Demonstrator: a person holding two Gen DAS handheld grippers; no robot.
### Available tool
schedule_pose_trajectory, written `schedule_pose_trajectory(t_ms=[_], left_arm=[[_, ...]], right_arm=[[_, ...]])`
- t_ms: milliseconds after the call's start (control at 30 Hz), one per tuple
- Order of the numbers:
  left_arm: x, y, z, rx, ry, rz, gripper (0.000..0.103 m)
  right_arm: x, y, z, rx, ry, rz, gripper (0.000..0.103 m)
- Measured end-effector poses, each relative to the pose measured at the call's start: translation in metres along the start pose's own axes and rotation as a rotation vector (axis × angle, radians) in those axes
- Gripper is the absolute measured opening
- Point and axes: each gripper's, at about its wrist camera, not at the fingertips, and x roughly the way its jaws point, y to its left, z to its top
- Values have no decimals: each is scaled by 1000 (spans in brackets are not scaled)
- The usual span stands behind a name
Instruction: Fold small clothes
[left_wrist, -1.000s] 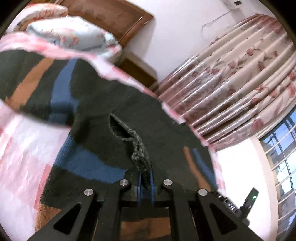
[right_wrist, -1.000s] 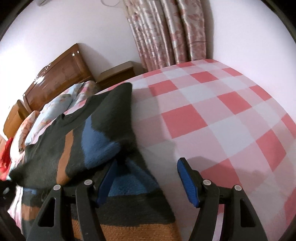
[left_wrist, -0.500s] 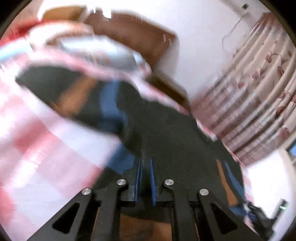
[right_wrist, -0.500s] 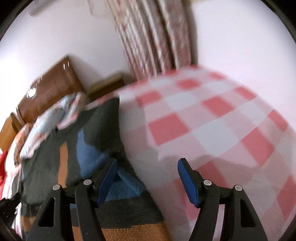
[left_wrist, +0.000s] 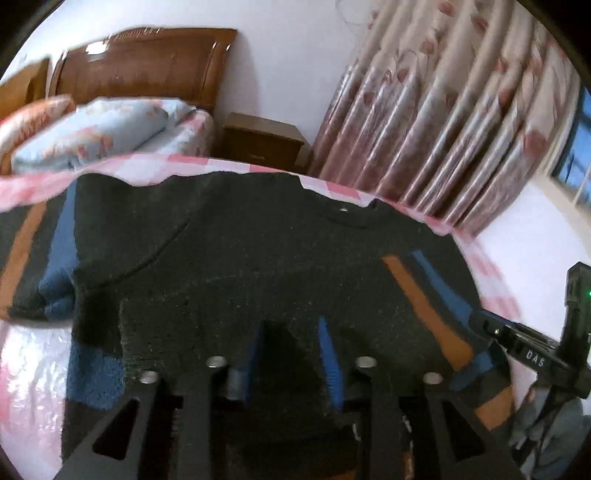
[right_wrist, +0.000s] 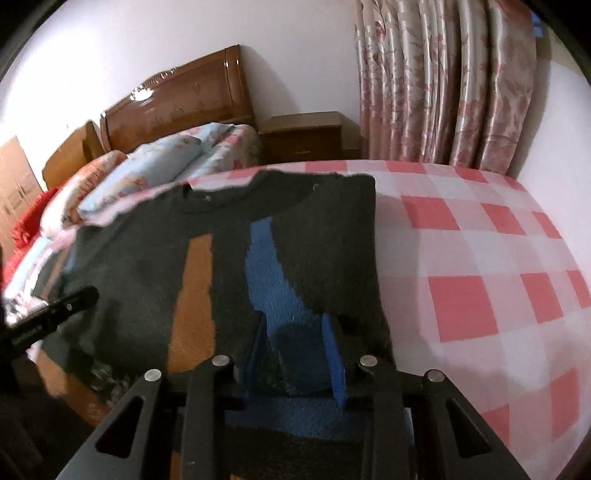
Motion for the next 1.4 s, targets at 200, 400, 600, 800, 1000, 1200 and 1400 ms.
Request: schedule_pose_trajectory(t_ms=[200, 400, 600, 800, 1000, 1200, 1400], left_arm=[[-5, 10, -1, -47, -15, -48, 35], [-1, 12, -4, -63, -17, -70, 36], [-4, 13, -2, -69, -18, -83, 38], [-5, 13, -3, -73, -21, -93, 40], [-5, 14, -3, -86, -24, -108, 41], [-5, 17, -2, -100, -25, -125, 42], [-5, 18, -2, -107, -24, -134, 43]], right_arm=[[7, -19, 58, 23, -92, 52, 18], [70, -29, 73, -32, 61, 68, 0], [61, -26, 83, -45, 18, 39, 103], [74, -22, 90, -102, 75, 15, 103], [79, -20, 90, -129, 126, 5, 103], [27, 18, 68, -143, 0, -50, 103], [40, 51, 21, -268, 65, -121, 103]])
